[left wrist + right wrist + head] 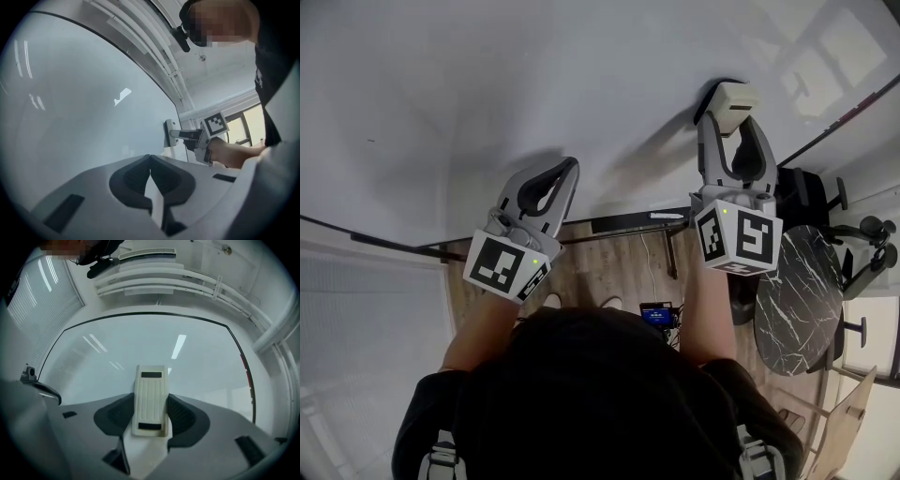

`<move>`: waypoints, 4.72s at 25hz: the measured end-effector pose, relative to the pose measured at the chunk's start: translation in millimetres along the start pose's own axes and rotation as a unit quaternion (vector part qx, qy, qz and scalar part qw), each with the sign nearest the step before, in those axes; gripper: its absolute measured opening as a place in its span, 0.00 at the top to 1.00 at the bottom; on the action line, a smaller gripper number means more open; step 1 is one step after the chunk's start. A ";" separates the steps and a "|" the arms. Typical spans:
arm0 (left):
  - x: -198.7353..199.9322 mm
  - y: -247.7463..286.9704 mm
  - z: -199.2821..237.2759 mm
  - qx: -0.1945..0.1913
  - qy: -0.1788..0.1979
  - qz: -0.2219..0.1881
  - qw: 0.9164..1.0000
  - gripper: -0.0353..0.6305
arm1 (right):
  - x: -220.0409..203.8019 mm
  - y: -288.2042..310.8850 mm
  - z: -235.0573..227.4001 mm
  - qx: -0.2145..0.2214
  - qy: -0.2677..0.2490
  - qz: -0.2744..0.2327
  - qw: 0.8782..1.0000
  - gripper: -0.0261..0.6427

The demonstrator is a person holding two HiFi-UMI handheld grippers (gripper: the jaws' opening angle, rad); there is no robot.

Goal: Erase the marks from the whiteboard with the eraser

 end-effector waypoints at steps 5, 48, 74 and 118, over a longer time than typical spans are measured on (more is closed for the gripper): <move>1.6 -6.2 1.6 0.004 0.003 0.006 1.000 0.94 | 1.7 -1.8 0.0 0.020 0.025 -0.001 0.999 0.63; 1.5 -60.5 48.5 -0.003 0.021 -0.020 1.000 0.94 | 25.8 13.9 92.1 0.019 -0.034 -0.008 0.999 0.63; -2.2 -21.5 11.1 -0.027 0.015 -0.015 0.999 0.94 | 4.7 -16.5 -16.8 -0.016 0.006 -0.006 1.000 0.63; -104.2 -65.6 -24.6 -0.132 -0.027 0.007 0.991 0.94 | -150.9 -121.0 125.9 0.182 0.104 0.079 0.975 0.63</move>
Point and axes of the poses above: the fingertips, and each gripper's own axes: y forward along the fingers, z to its left, x out of its top, the point moved 10 cm from there along -y, backward along the fingers, and after that the axes turned 8 degrees about y, right-handed, at the moved point
